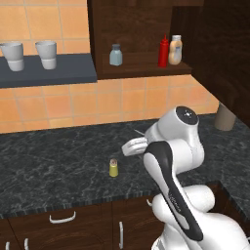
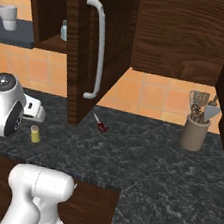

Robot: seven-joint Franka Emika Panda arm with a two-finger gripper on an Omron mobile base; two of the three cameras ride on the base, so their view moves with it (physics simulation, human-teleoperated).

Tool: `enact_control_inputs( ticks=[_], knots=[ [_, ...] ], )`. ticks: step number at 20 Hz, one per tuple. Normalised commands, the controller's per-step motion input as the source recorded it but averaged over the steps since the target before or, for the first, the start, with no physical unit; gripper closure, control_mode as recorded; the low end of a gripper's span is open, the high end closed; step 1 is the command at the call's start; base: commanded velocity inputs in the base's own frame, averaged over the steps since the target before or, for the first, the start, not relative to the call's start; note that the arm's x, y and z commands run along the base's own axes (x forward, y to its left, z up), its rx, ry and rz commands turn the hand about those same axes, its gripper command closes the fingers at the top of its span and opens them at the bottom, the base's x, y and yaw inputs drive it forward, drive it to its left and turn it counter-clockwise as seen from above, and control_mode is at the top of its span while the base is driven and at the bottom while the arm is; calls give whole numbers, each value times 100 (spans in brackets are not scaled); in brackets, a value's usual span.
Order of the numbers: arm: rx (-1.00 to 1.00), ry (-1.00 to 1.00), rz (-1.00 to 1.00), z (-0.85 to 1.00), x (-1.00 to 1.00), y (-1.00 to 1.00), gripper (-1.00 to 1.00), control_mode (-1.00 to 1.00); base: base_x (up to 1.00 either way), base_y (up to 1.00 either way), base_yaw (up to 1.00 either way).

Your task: Put the shaker and condiment bottle from the counter next to their counterparts in the cabinet.

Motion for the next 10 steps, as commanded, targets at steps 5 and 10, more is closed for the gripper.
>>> enact_control_inputs(
  ticks=[5,10],
  knots=[
    [-1,0,0,-33,59,2,-100,-100,0,0,0],
    [-1,0,0,-32,52,13,-100,-100,0,0,0]
  ],
)
